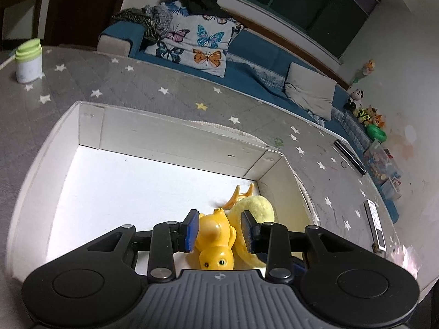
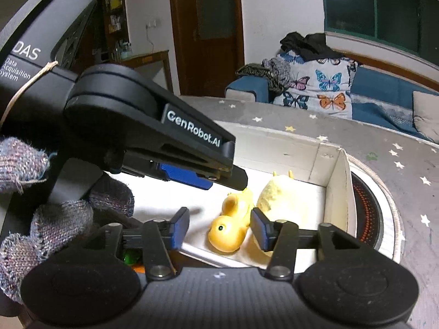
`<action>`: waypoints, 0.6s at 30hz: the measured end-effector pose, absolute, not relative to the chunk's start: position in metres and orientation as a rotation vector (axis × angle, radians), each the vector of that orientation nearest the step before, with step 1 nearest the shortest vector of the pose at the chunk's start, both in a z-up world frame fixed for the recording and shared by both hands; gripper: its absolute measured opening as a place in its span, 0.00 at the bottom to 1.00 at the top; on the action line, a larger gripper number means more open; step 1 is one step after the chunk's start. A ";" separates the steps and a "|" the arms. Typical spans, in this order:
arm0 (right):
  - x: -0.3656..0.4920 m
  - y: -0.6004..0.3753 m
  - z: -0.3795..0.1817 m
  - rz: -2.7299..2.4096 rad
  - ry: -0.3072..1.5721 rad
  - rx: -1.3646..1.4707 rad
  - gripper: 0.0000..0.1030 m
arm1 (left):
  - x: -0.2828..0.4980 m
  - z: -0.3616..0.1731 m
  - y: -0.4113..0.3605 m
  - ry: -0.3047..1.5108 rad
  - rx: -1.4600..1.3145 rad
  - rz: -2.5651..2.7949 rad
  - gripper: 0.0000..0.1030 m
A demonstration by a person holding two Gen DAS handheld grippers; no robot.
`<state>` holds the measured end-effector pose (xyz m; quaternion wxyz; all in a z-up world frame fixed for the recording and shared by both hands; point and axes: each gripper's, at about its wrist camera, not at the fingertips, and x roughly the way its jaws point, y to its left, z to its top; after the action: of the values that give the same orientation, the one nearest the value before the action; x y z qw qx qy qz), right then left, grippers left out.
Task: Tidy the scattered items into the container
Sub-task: 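Carry the rubber duck with the left tool into the white box, then open the left tool beside the plush chick and withdraw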
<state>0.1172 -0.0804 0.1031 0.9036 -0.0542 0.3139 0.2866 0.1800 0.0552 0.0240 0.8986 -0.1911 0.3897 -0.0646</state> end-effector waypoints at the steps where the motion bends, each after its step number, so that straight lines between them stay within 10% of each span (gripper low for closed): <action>1: 0.113 -0.081 0.105 0.592 0.639 -0.109 0.53 | 0.176 0.026 0.055 0.801 -0.386 -0.133 0.35; 14: 0.045 -0.093 0.127 0.565 0.504 -0.094 0.99 | 0.096 0.048 0.059 0.710 -0.253 -0.129 0.35; 18: 0.025 -0.095 0.130 0.532 0.454 -0.118 1.00 | 0.077 0.050 0.059 0.694 -0.227 -0.120 0.35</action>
<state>0.0253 -0.0950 0.1301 0.9378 -0.0577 0.2220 0.2606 0.0773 0.0592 0.0503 0.9323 -0.1109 0.3393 -0.0587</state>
